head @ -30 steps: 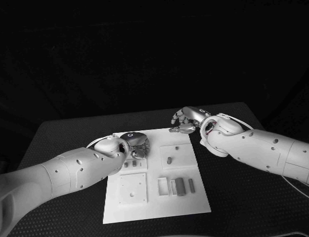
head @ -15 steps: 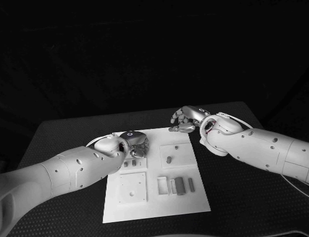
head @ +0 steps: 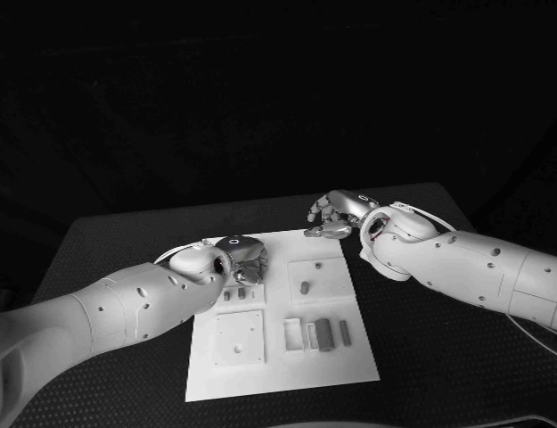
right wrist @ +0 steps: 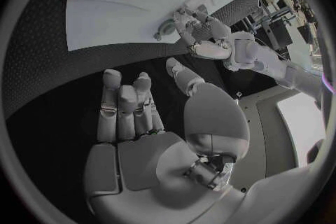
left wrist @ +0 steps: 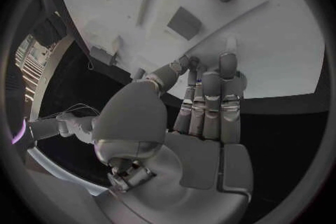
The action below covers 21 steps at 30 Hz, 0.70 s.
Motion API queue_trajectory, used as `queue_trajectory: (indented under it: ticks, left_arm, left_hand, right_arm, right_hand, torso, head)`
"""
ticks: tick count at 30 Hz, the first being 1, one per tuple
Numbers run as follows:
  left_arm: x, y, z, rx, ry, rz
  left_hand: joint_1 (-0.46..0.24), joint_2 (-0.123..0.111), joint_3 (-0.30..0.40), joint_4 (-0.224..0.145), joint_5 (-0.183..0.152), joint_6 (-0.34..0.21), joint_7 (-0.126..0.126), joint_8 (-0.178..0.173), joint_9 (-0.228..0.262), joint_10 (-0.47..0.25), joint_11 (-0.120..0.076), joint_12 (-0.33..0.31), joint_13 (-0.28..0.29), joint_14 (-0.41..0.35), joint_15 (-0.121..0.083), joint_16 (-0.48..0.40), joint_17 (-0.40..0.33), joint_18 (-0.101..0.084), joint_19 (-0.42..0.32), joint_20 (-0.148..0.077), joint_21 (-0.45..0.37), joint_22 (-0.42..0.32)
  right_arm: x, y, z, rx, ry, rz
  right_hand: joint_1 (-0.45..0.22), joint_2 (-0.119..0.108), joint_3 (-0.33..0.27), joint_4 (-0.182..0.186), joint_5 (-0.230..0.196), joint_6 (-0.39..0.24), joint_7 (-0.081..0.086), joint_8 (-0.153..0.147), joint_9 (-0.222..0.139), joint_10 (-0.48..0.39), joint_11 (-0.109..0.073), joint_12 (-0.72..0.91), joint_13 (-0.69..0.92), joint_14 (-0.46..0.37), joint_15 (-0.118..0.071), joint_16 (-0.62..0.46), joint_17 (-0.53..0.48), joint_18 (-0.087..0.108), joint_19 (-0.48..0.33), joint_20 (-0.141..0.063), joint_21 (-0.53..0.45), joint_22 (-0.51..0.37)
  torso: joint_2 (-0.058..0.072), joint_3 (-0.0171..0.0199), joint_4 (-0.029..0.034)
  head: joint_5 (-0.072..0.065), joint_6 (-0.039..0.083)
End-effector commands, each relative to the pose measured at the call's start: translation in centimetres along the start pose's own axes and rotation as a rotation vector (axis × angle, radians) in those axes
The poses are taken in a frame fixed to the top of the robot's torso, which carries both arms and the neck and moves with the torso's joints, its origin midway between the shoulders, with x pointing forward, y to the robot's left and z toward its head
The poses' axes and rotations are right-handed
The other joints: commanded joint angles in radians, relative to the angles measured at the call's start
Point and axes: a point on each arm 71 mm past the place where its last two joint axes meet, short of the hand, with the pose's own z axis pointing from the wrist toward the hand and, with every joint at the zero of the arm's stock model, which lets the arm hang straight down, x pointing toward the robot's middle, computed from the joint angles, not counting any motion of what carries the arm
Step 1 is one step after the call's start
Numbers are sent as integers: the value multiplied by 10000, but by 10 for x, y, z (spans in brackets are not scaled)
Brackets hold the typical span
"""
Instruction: Assemble the parts on the task board
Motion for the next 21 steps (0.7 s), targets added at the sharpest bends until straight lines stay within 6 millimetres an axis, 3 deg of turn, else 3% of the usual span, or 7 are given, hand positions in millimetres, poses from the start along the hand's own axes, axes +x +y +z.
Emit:
queue_trajectory:
  ticks: [1,21]
  left_arm:
    - [12,3,-3,-132,636,219]
    - [18,1,-4,32,608,429]
  left_hand:
    - [31,-99,-51,3,-47,-45,-5,-42,-9,-46,51,-57,19,-44,54,66,-10,726,-51,14,66,246]
    - [388,-100,-56,2,14,255,-4,152,31,306,-64,97,206,1,-54,182,-50,715,-22,-46,186,244]
  right_arm:
    - [0,1,0,-103,84,-41]
    - [1,1,0,-102,82,-41]
  right_hand:
    - [9,-74,5,64,-35,-15,87,-49,16,-15,15,38,-16,-32,-2,-14,-15,122,22,-41,-63,152]
    - [14,-67,5,68,-34,-12,86,-49,19,-14,14,42,-19,-31,-3,-13,-16,122,24,-42,-63,152]
  torso:
    - [-3,-1,9]
    - [7,4,-8]
  head:
    - [9,-8]
    - [17,-34]
